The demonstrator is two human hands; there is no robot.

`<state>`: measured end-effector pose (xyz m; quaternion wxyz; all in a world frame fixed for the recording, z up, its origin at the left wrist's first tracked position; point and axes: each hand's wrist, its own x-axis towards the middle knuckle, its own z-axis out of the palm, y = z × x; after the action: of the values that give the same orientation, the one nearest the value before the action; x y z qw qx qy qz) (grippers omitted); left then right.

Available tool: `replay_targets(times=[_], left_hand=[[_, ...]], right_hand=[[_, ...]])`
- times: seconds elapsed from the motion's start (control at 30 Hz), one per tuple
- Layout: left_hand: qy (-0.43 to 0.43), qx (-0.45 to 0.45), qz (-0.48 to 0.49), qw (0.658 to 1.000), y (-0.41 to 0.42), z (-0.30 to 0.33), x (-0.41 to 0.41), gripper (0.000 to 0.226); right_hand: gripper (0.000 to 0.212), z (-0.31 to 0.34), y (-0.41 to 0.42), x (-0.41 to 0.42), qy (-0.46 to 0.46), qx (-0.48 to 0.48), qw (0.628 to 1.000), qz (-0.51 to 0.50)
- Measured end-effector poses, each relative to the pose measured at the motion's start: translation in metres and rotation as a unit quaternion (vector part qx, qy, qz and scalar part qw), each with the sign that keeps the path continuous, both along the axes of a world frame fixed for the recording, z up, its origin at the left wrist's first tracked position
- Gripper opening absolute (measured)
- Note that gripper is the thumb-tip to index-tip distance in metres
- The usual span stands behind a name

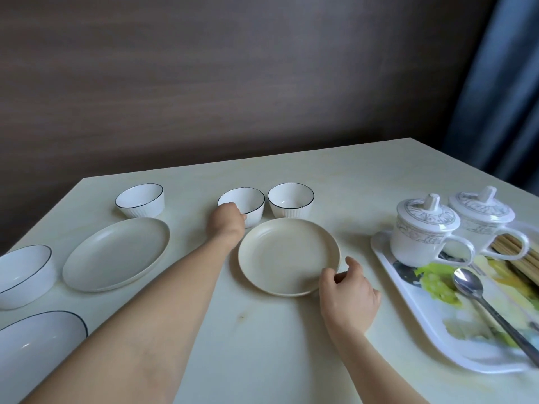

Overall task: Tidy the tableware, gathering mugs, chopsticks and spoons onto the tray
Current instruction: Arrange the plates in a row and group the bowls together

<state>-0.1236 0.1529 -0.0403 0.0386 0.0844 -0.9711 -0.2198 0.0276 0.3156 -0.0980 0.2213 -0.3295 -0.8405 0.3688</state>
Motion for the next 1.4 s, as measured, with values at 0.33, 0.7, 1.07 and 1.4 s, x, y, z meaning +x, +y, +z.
replay_targets(times=[0.33, 0.7, 1.07, 1.4], left_hand=[[-0.012, -0.091, 0.068, 0.993, -0.04, 0.0, 0.02, 0.022], [0.067, -0.163, -0.159, 0.971, 0.036, 0.011, 0.003, 0.046], [0.01, -0.243, -0.133, 0.961, 0.065, 0.005, -0.048, 0.027], [-0.004, -0.191, -0.111, 0.975, 0.033, 0.02, -0.036, 0.045]], right_hand=[[0.035, 0.005, 0.0, -0.008, -0.004, -0.018, 0.999, -0.028], [0.025, 0.004, -0.001, -0.029, -0.034, -0.003, 0.999, -0.01], [0.028, -0.001, 0.003, -0.041, -0.048, -0.004, 0.999, -0.014], [0.029, -0.009, 0.006, -0.045, -0.018, 0.036, 0.999, -0.008]])
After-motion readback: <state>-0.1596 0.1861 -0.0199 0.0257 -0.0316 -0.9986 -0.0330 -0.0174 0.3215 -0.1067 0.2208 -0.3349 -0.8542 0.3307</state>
